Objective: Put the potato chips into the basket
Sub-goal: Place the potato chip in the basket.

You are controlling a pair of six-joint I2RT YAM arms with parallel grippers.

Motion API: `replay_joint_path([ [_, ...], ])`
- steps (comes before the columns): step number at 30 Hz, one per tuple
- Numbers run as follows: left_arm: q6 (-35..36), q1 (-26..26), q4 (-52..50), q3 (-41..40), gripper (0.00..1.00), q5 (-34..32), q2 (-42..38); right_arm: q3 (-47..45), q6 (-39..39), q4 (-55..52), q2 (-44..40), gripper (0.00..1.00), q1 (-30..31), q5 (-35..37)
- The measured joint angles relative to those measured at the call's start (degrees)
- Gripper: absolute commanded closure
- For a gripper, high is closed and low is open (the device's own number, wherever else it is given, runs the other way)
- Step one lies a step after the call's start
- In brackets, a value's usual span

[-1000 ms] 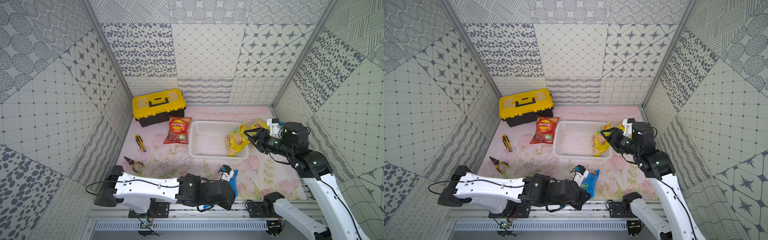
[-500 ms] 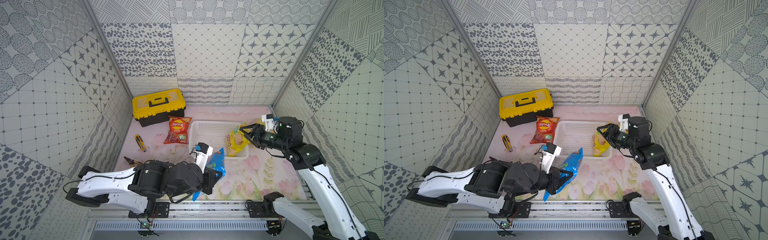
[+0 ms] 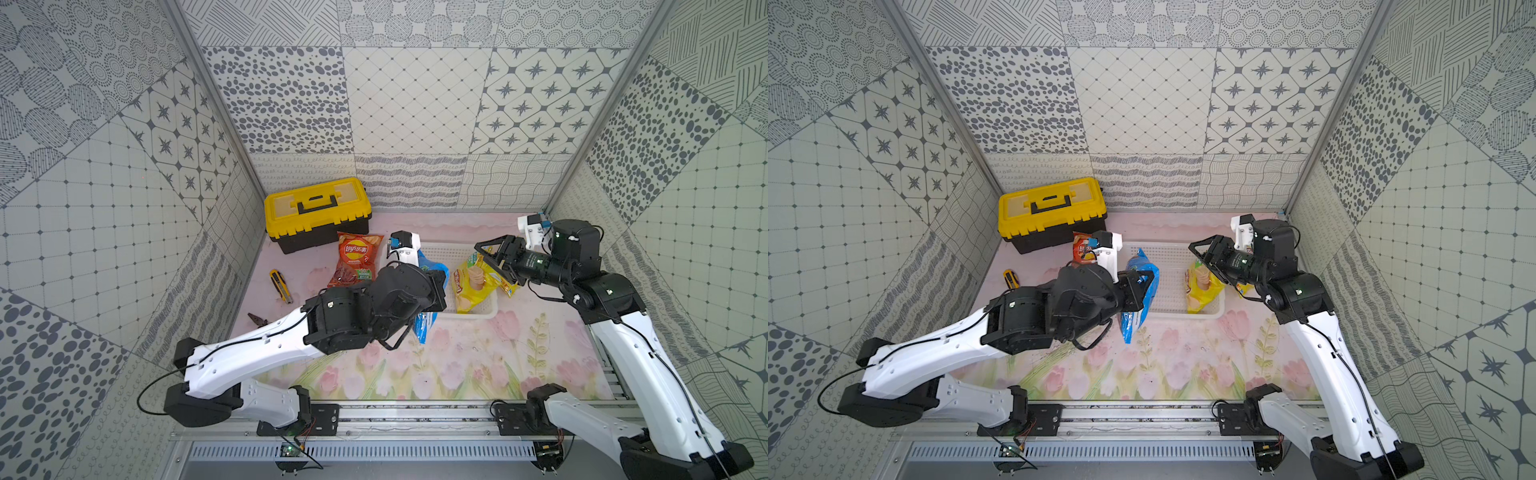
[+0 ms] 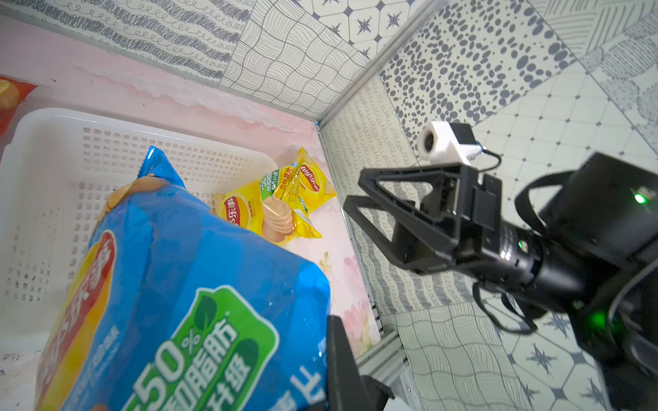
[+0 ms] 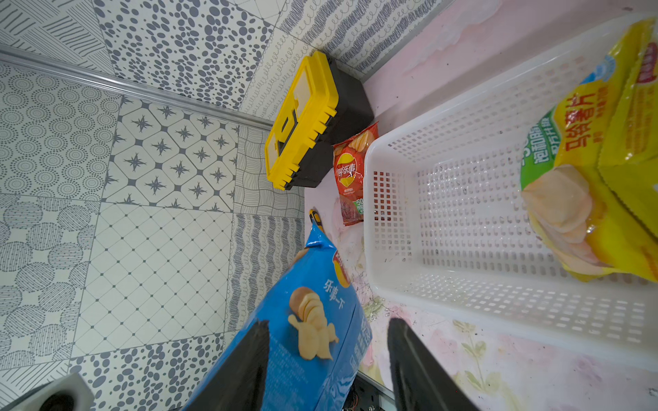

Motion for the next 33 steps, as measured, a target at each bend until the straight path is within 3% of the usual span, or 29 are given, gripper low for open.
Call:
replay_joint_path([
  [9,-9.44,8.74,4.74,4.50,1.00,2.45,9.25,-1.81,-0.26,-0.28,-3.37,0.43,-1.84,-0.22],
  [17,-22.34,14.62,5.92,5.22,1.00,6.47,14.25,-1.97,-0.39,-0.46,-4.96,0.43,-2.60,-0.20],
  [33,-48.54,18.53,12.55,1.84,1.00,17.81,24.41,-3.04,-0.37,-0.66,-4.98,0.43,-2.82,0.15],
])
